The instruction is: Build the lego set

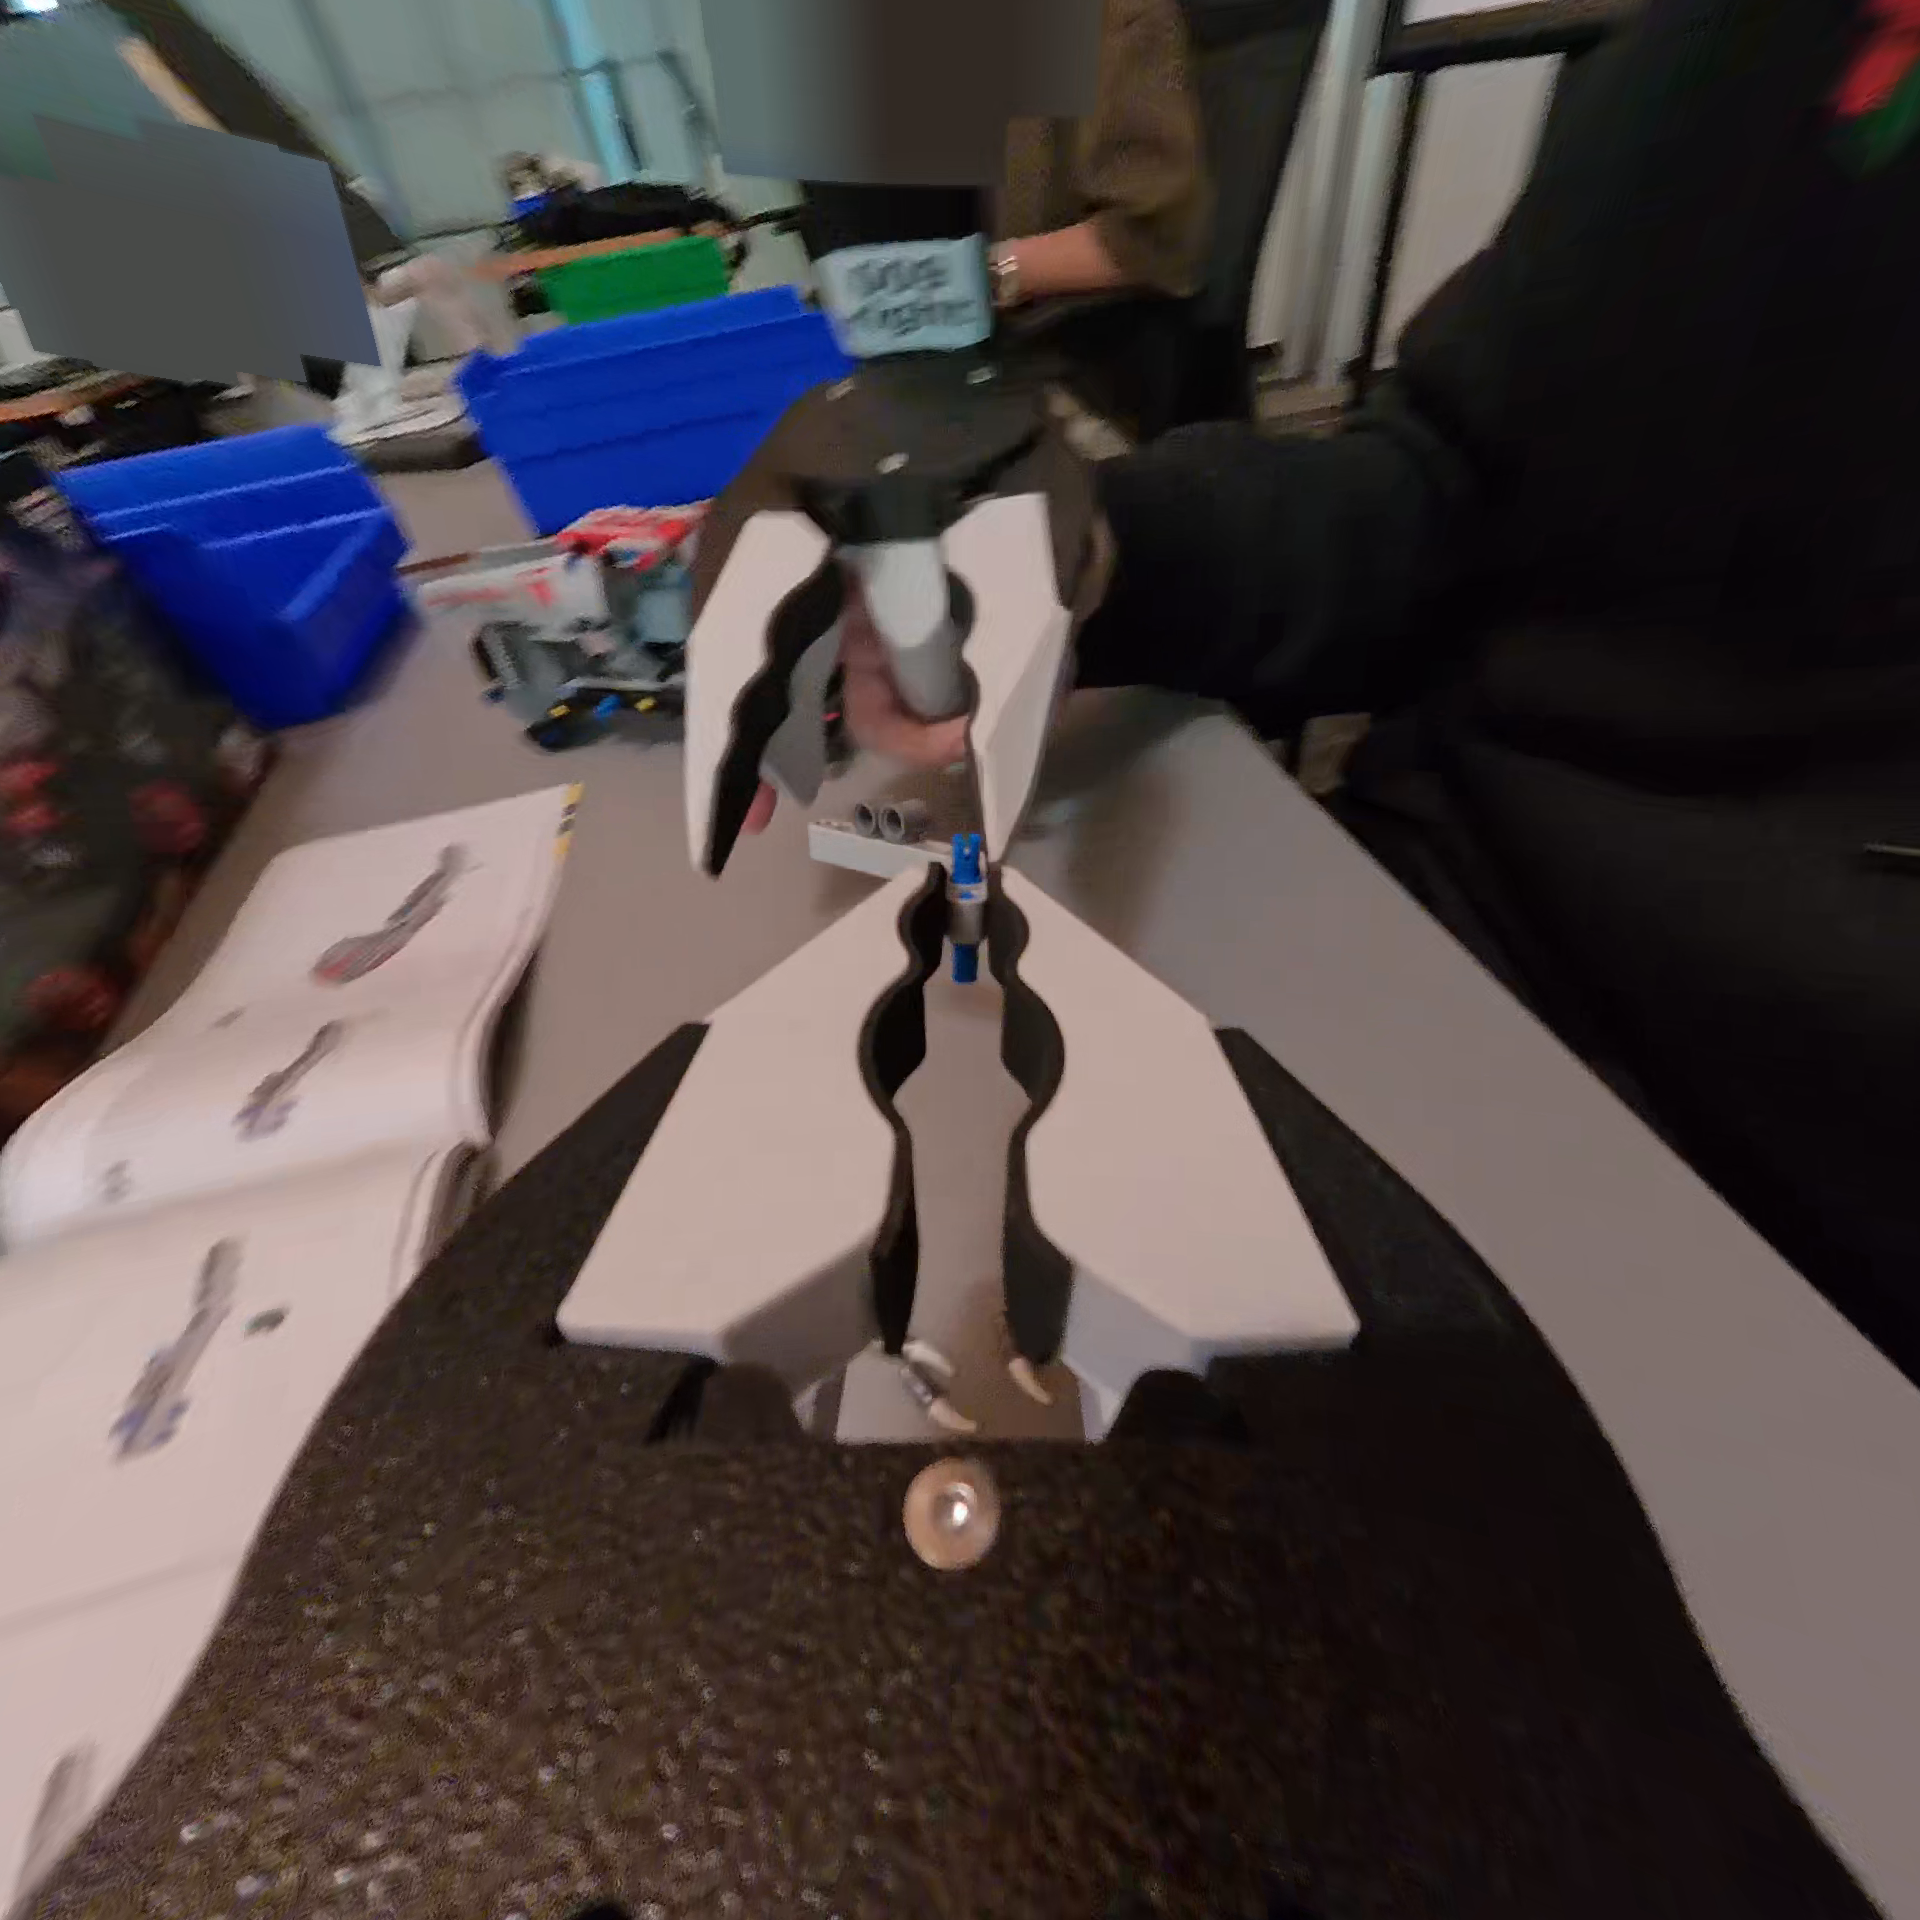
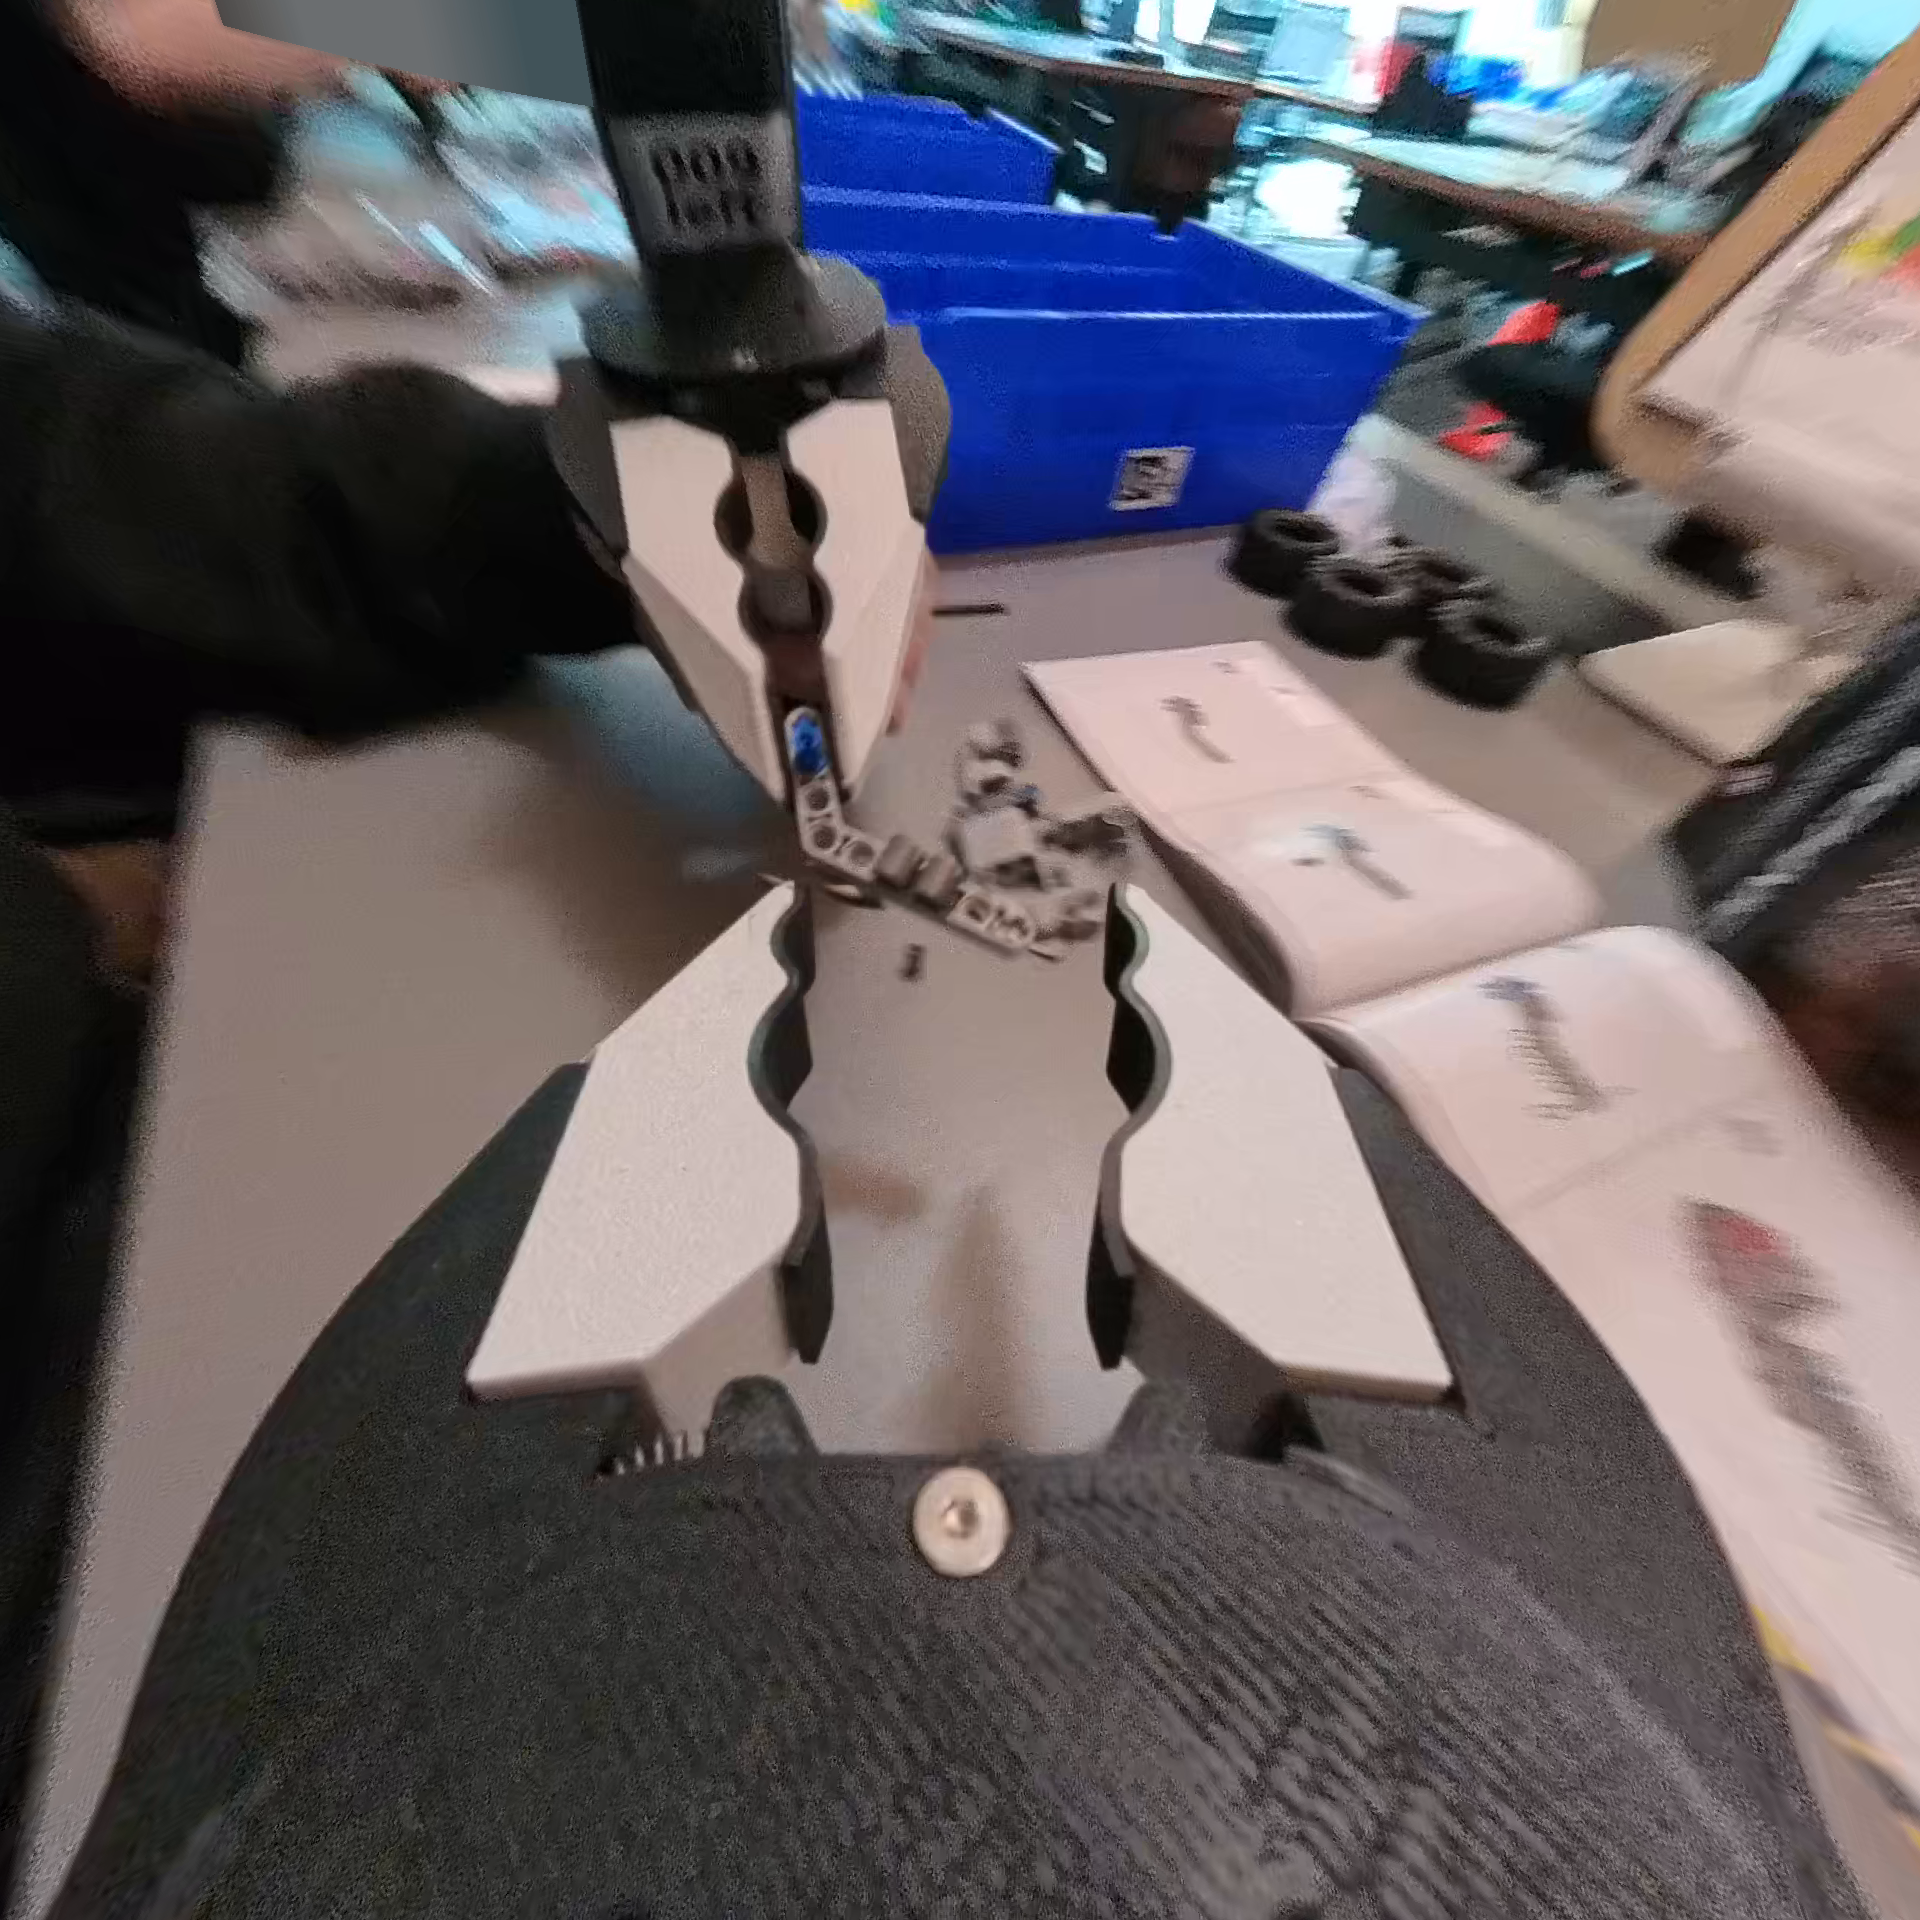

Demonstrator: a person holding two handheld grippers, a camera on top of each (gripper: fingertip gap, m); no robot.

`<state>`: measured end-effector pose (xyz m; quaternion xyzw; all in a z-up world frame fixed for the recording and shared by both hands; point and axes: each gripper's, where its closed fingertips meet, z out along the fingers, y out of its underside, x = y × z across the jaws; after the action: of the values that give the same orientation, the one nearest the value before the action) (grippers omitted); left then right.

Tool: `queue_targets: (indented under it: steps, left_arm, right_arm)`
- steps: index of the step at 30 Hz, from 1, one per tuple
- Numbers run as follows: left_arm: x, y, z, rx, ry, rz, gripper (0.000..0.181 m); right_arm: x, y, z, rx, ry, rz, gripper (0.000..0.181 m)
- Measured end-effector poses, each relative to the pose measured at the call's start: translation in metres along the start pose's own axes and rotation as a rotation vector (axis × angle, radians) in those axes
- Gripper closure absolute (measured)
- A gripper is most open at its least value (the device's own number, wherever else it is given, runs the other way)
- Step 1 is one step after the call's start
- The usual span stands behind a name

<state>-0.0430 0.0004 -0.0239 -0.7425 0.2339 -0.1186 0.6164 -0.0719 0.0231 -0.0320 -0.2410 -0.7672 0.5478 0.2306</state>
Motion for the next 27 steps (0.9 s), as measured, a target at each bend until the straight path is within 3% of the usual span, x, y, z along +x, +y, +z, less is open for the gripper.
queue_targets:
  steps: [2, 5, 9, 13, 18, 23, 27]
  left_arm:
    - [0.017, -0.007, 0.000, 0.049, 0.107, -0.007, 0.177]
    - [0.028, -0.013, -0.003, 0.099, 0.194, -0.036, 0.177]
    - [0.012, -0.010, -0.005, 0.078, 0.099, -0.057, 0.169]
    - [-0.020, -0.009, -0.011, 0.072, -0.104, -0.081, 0.164]
    - [-0.039, 0.009, -0.009, -0.082, -0.275, -0.019, 0.147]
    - [-0.032, 0.023, 0.004, -0.170, -0.245, -0.014, 0.145]
    - [-0.027, 0.027, 0.007, -0.201, -0.224, 0.035, 0.167]
  right_arm:
    - [-0.019, -0.006, -0.001, 0.059, -0.182, 0.128, 0.127]
    - [-0.048, -0.013, -0.008, 0.116, -0.380, 0.114, 0.157]
    - [-0.056, -0.006, -0.007, 0.075, -0.381, 0.012, 0.171]
    - [-0.036, -0.011, -0.004, 0.112, -0.210, 0.018, 0.176]
    - [-0.007, 0.001, -0.001, 0.045, 0.046, 0.093, 0.176]
    - [-0.023, 0.002, 0.003, 0.058, -0.052, 0.131, 0.176]
    - [-0.028, 0.002, 0.004, 0.052, -0.091, 0.131, 0.176]
